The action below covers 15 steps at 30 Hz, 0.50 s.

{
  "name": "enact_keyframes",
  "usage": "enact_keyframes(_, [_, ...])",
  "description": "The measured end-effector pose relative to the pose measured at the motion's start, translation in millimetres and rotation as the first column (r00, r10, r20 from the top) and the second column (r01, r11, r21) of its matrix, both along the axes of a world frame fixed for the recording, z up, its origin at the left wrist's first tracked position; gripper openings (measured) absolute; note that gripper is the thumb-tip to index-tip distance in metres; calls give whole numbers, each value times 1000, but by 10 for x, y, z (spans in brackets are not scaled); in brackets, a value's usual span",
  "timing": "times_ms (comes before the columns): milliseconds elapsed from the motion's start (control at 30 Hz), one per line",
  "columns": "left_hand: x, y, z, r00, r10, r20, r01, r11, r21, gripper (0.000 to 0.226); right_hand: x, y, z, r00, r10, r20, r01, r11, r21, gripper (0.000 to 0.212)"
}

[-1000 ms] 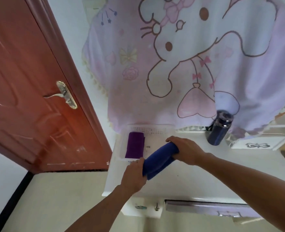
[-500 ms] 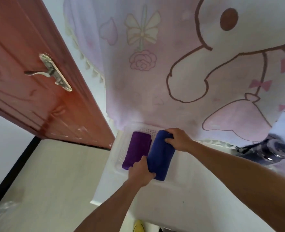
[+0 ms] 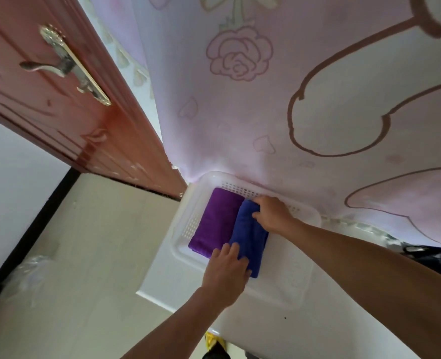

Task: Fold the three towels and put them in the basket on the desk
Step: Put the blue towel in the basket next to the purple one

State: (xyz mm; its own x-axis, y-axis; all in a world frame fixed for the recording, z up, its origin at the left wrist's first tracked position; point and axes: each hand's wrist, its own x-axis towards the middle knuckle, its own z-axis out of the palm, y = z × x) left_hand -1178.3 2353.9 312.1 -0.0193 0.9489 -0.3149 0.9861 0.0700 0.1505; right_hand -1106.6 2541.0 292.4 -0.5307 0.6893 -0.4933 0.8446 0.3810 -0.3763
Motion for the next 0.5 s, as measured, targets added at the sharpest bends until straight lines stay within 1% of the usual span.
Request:
enact_keyframes(67, [-42, -15, 3, 1000, -11, 18, 13, 994, -104, 43, -37, -21, 5, 995, 77, 58, -82, 993, 83, 36])
enact_keyframes(133, [-81, 6, 21, 1000, -10, -11, 9, 994, -111, 48, -70, -16, 59, 970, 181, 162, -212, 958, 195, 37])
enact_keyframes(200, [-61, 14, 47, 1000, -19, -2, 19, 993, -118, 50, -63, -13, 186, 941, 241, 238, -308, 903, 300, 41])
enact_keyframes(267, [-40, 3, 69, 998, -57, 18, 58, 994, -89, 55, -12, -26, 302, 933, 294, 209, -359, 803, 475, 37])
enact_keyframes(300, [-25, -1, 87, 997, -74, 35, 76, 994, -82, 59, 28, -59, 329, 924, 332, 192, -382, 754, 534, 33])
enact_keyframes(333, [-19, -6, 100, 996, -78, 50, 83, 992, -96, 63, 63, -90, 319, 904, 396, 163, -417, 726, 547, 34])
enact_keyframes(367, [-31, -20, 98, 996, -71, 59, 78, 989, -126, 67, 84, -110, 265, 882, 454, 130, -455, 746, 486, 42])
enact_keyframes(400, [-50, -35, 89, 996, -59, 66, 69, 984, -166, 69, 105, -121, 189, 875, 475, 97, -472, 789, 394, 51])
enact_keyframes(433, [-76, -51, 72, 996, -47, 70, 60, 978, -198, 68, 110, -119, 140, 874, 476, 99, -484, 827, 285, 57])
enact_keyframes(467, [-102, -58, 55, 997, -40, 67, 53, 974, -219, 66, 101, -87, 98, 888, 450, 95, -460, 862, 213, 60])
enact_keyframes(500, [-120, -52, 47, 997, -43, 61, 56, 971, -232, 64, 99, -45, 52, 909, 411, 73, -417, 891, 182, 61])
